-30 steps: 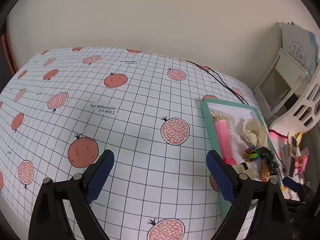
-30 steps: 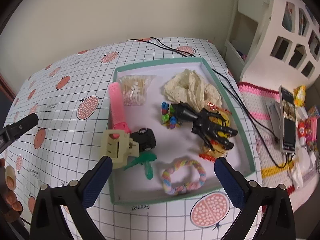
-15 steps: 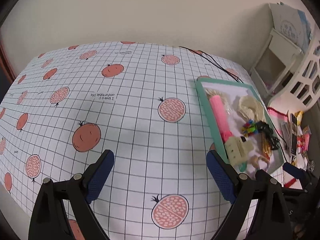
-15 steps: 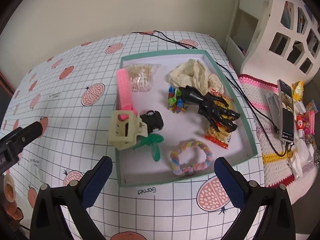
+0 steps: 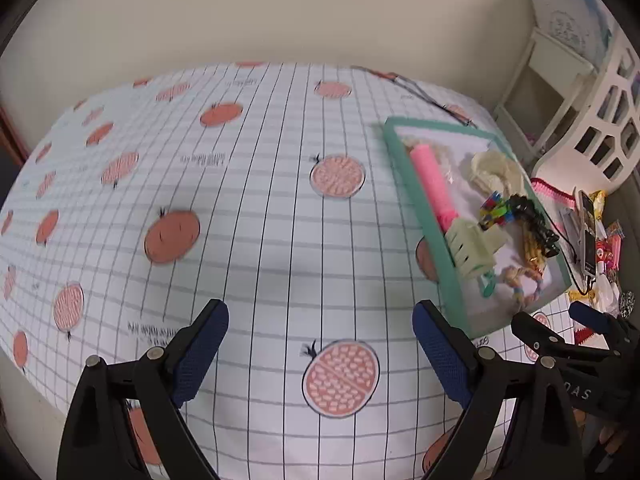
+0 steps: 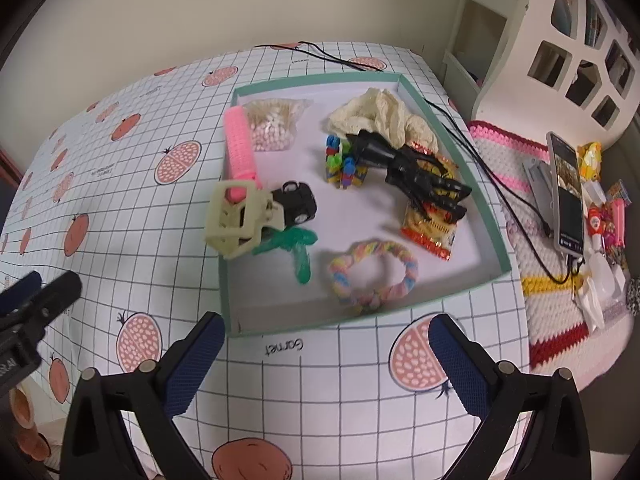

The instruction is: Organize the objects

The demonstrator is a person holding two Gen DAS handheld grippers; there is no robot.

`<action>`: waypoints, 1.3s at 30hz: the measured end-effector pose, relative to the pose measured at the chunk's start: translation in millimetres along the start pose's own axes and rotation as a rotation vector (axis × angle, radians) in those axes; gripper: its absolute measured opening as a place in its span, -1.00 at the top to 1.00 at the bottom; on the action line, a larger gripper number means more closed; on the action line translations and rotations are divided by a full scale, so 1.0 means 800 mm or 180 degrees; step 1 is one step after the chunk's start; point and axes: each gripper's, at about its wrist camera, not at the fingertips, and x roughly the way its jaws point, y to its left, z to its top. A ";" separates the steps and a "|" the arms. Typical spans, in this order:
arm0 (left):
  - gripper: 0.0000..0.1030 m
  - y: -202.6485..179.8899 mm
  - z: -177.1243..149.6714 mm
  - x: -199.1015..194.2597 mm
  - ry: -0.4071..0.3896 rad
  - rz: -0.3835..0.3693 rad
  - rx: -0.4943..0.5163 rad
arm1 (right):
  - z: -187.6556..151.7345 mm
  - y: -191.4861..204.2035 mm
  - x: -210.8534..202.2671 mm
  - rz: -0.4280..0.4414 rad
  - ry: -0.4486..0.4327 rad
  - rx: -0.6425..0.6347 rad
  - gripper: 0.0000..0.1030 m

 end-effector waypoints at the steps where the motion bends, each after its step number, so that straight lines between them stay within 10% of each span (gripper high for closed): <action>1: -0.82 0.002 -0.003 0.003 0.0034 0.0008 -0.0030 | -0.003 0.002 0.000 0.0014 0.0006 -0.0002 -1.00; 39: -0.82 0.042 -0.092 0.064 0.0500 0.0467 -0.0162 | -0.076 0.017 0.060 -0.0128 0.0317 0.0020 -1.00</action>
